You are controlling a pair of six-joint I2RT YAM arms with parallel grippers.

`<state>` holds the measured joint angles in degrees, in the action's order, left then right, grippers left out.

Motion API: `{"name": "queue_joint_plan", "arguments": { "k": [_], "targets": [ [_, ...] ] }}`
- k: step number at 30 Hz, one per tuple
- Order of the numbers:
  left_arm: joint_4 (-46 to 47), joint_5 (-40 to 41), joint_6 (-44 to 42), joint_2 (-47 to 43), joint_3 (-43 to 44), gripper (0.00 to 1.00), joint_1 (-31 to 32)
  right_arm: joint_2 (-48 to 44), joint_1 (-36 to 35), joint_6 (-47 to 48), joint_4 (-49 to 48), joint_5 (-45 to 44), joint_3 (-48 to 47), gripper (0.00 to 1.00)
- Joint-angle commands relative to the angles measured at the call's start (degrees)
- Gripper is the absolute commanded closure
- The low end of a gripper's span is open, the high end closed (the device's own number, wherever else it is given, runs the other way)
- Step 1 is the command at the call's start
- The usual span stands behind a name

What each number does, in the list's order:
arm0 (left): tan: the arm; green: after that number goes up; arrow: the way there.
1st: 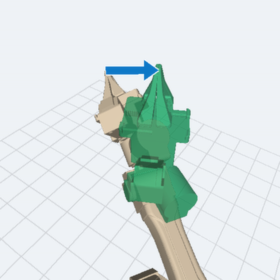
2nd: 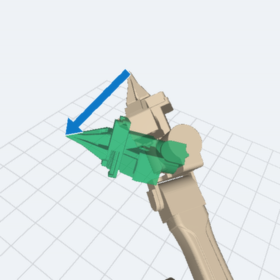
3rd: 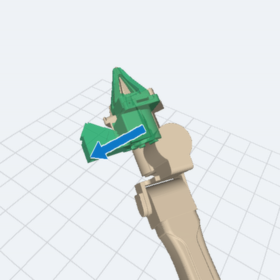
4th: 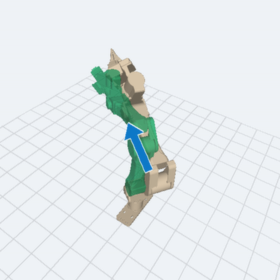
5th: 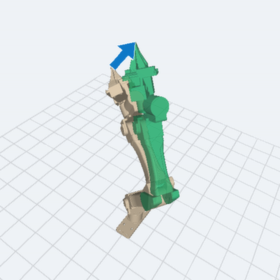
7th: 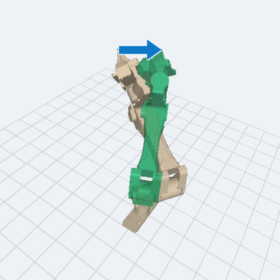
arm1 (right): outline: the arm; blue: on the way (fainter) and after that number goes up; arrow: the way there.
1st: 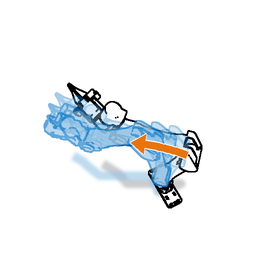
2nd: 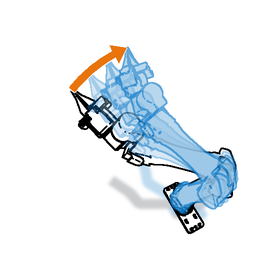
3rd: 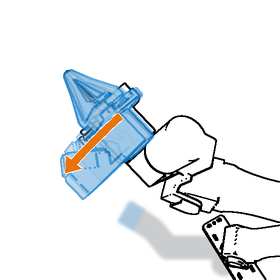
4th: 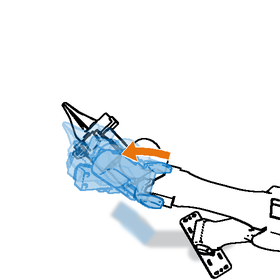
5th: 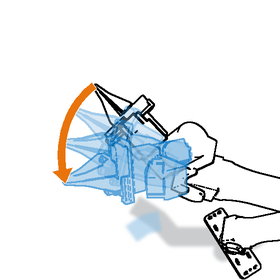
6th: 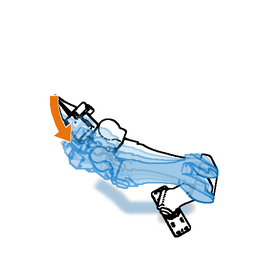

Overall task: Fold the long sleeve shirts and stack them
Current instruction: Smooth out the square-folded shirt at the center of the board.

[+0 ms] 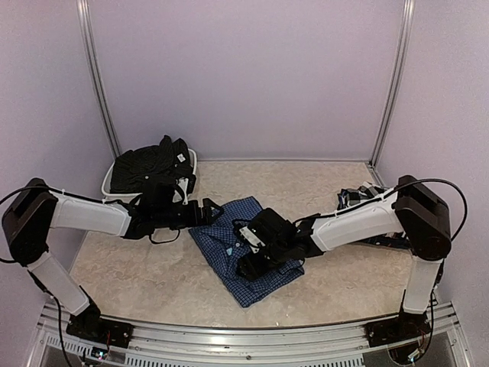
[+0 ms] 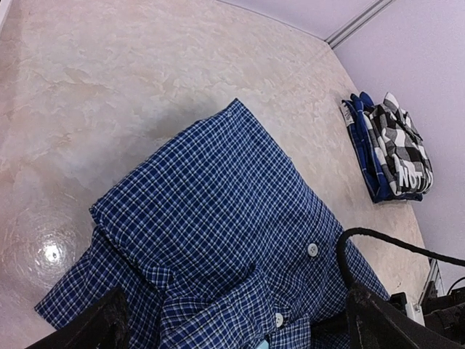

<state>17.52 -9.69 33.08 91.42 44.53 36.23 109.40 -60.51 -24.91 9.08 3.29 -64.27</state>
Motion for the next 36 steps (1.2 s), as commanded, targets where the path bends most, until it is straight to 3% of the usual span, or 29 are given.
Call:
{"name": "queue_joint_plan", "arguments": {
  "k": [1,13,23,36],
  "targets": [
    [2.59,-1.16,-0.26,1.1,1.76,0.02,0.97,-2.58,-1.56,0.86,1.64,3.91,3.36,0.29],
    [-0.33,4.86,-1.31,0.57,1.13,0.02,2.8,-14.2,-0.85,1.79,4.45,-2.74,3.23,0.19],
    [-4.25,10.19,-2.87,2.95,3.89,0.1,5.66,-17.21,5.19,-0.64,9.13,-8.59,5.03,0.21],
    [-13.55,23.19,-5.77,10.95,10.95,0.25,10.16,-13.37,6.34,-1.01,6.16,-5.09,9.61,0.3]
  ]
}}
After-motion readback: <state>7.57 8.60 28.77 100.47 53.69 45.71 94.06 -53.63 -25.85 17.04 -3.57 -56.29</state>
